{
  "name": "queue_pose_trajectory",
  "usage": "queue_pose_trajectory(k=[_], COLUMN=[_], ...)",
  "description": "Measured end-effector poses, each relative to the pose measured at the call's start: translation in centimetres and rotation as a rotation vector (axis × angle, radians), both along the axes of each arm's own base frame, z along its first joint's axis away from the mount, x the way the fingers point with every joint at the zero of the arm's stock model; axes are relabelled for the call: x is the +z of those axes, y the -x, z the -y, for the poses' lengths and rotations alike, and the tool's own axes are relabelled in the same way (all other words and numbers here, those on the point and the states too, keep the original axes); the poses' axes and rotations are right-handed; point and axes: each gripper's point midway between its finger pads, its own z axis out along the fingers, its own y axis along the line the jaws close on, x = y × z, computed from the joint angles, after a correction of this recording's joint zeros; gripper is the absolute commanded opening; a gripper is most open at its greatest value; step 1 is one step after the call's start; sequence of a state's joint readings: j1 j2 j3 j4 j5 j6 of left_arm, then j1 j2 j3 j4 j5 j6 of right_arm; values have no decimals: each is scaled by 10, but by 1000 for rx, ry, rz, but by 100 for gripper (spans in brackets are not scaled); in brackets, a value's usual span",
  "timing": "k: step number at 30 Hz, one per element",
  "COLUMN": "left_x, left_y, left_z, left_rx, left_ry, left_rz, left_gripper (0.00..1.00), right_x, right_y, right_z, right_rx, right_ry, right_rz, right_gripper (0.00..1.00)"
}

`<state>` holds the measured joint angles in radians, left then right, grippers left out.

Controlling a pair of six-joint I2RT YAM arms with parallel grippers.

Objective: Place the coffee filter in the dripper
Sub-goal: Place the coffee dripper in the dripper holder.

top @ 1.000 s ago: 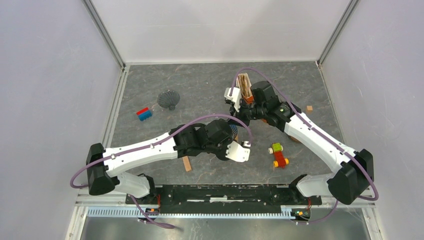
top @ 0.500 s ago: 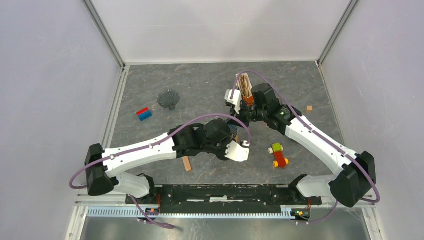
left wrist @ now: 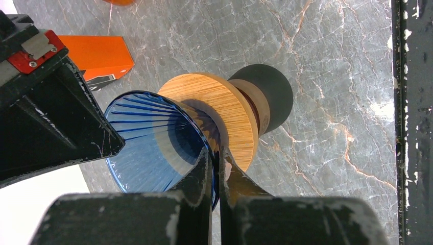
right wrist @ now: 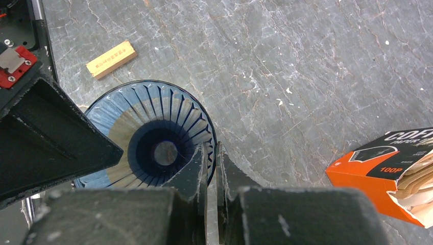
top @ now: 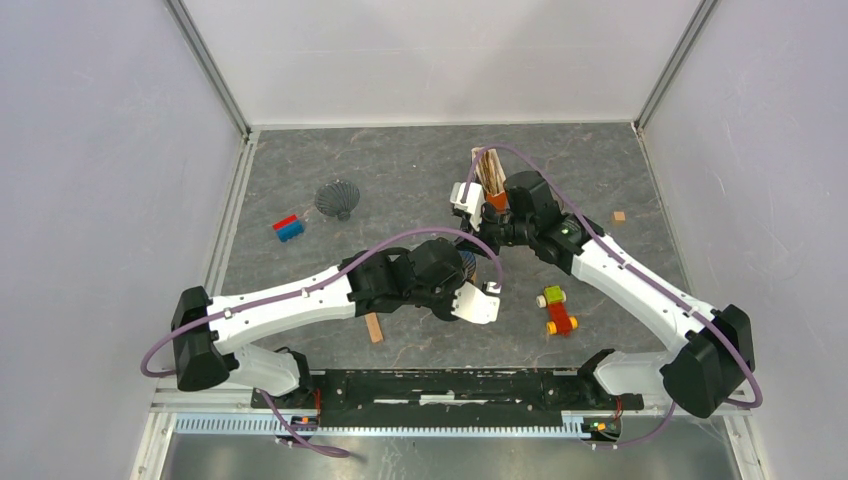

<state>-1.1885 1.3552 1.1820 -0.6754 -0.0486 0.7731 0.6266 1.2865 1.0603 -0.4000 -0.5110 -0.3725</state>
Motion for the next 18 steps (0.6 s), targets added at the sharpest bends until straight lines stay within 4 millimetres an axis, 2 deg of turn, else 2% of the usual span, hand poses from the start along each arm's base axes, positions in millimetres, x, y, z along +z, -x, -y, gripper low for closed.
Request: queue_pose_trajectory(k=[18], left_x=[-1], left_y=[0], left_z=[1], left_rx=[0], left_ry=[41], left_rz=[16], left_gripper=[2], right_x=[1], right_y=[-1], right_z=[-1], right_rx=[9], right_ry=[17], right_rz=[-7], right_gripper=[0])
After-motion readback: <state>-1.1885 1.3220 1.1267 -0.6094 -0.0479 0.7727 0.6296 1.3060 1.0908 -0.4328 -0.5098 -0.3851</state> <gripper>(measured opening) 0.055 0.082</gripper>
